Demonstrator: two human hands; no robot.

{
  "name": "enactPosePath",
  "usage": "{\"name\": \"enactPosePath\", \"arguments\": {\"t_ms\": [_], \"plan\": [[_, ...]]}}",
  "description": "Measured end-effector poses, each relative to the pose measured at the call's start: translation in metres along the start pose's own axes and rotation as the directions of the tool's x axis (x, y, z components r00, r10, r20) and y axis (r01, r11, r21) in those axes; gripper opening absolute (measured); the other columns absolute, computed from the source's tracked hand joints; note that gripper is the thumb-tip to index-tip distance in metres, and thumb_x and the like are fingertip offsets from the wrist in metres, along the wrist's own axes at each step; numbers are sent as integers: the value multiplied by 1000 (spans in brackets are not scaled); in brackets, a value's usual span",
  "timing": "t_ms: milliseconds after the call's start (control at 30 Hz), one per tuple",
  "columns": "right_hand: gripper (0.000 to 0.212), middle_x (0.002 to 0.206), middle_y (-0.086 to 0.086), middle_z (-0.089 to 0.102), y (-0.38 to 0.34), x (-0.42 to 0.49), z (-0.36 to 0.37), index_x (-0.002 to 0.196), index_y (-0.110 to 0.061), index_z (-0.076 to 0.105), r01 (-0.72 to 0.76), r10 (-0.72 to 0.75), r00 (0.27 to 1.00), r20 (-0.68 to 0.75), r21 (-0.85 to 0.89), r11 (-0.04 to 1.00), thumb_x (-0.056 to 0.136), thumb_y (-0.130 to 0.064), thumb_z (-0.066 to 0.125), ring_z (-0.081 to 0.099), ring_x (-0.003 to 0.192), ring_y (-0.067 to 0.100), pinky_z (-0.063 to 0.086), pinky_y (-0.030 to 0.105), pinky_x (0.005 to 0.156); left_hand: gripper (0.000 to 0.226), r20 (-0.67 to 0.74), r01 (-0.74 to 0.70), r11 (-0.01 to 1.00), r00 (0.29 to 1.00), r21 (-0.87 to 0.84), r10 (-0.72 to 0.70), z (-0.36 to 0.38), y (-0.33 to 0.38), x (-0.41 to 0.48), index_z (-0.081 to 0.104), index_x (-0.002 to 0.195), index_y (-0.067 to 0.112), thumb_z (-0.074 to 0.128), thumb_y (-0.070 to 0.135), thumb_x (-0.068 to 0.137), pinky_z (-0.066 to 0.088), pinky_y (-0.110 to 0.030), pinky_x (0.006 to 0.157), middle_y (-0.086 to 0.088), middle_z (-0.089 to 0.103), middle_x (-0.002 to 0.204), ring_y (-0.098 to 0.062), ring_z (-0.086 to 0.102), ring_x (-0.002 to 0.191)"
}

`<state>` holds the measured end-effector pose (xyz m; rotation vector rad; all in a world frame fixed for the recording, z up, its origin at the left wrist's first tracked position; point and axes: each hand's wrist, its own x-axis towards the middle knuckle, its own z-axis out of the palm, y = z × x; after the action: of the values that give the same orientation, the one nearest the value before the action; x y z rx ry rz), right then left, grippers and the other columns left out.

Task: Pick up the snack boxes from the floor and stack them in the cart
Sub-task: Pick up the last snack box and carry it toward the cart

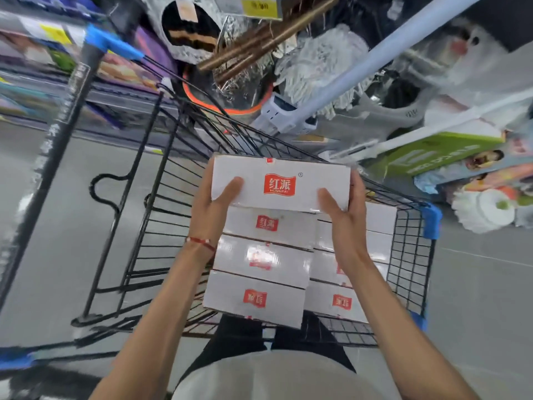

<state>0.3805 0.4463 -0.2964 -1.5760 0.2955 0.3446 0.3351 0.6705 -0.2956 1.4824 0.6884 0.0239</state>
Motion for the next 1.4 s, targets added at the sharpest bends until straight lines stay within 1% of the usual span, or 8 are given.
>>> {"name": "enactPosePath", "arguments": {"t_ms": [133, 400, 567, 767, 1033, 1167, 1300, 1400], "plan": [[69, 147, -5, 58, 14, 18, 15, 159, -24, 30, -47, 46, 998, -50, -21, 999, 101, -12, 66, 62, 125, 2, 54, 19, 97, 45, 80, 57, 998, 995, -21, -55, -3, -14, 38, 54, 141, 27, 66, 22, 98, 59, -28, 86, 4, 71, 126, -15, 70, 113], [74, 141, -13, 58, 44, 37, 41, 165, -23, 20, -147, 139, 984, -115, -70, 987, 105, -14, 62, 63, 110, -16, 53, 10, 87, 54, 130, 205, 978, 969, 42, -208, -12, -60, 87, 52, 143, 35, 71, 35, 93, 59, -43, 95, 2, 70, 127, -18, 70, 112], [59, 137, -2, 63, 67, 52, 39, 158, -21, 36, -207, 189, 974, -126, -152, 966, 105, -21, 62, 68, 108, -5, 56, 13, 80, 57, 119, 283, 956, 950, 76, -290, -4, -86, 101, 48, 148, 31, 69, 32, 95, 60, -36, 91, 1, 69, 128, -17, 69, 111], [60, 134, -2, 62, 89, 62, 35, 157, -21, 36, -283, 258, 957, -134, -232, 930, 104, -28, 63, 63, 110, 1, 60, 14, 80, 58, 100, 393, 911, 909, 122, -405, 6, -103, 110, 43, 151, 34, 65, 29, 97, 51, -19, 76, 4, 64, 128, -10, 64, 106], [57, 136, -1, 60, 93, 72, 31, 157, -18, 37, -354, 340, 935, -100, -311, 882, 106, -29, 61, 60, 106, 1, 51, 4, 66, 54, 109, 396, 894, 899, 211, -423, 7, -107, 110, 41, 149, 27, 62, 33, 99, 56, -29, 80, -2, 63, 125, -19, 64, 109], [46, 134, 0, 65, 93, 63, 29, 150, -18, 48, -391, 369, 920, -128, -282, 876, 106, -24, 60, 66, 113, 13, 51, 5, 67, 56, 71, 433, 875, 887, 218, -457, 2, -102, 106, 43, 148, 26, 65, 31, 96, 54, -49, 100, -6, 63, 130, -26, 63, 114], [28, 120, -1, 70, 87, 48, 29, 133, -13, 62, -406, 363, 908, -209, -221, 887, 107, -21, 57, 67, 108, 18, 52, 14, 74, 63, 60, 398, 896, 907, 195, -416, -6, -90, 89, 37, 154, 26, 64, 25, 97, 51, -34, 95, 5, 53, 143, -17, 59, 118], [34, 133, 0, 63, 79, 36, 29, 140, -13, 60, -404, 358, 890, -281, -123, 907, 106, -18, 59, 60, 122, 19, 47, 23, 93, 66, 13, 356, 922, 932, 151, -362, -11, -79, 74, 30, 158, 18, 61, 17, 100, 37, -22, 98, 2, 42, 151, -11, 45, 129]]}}
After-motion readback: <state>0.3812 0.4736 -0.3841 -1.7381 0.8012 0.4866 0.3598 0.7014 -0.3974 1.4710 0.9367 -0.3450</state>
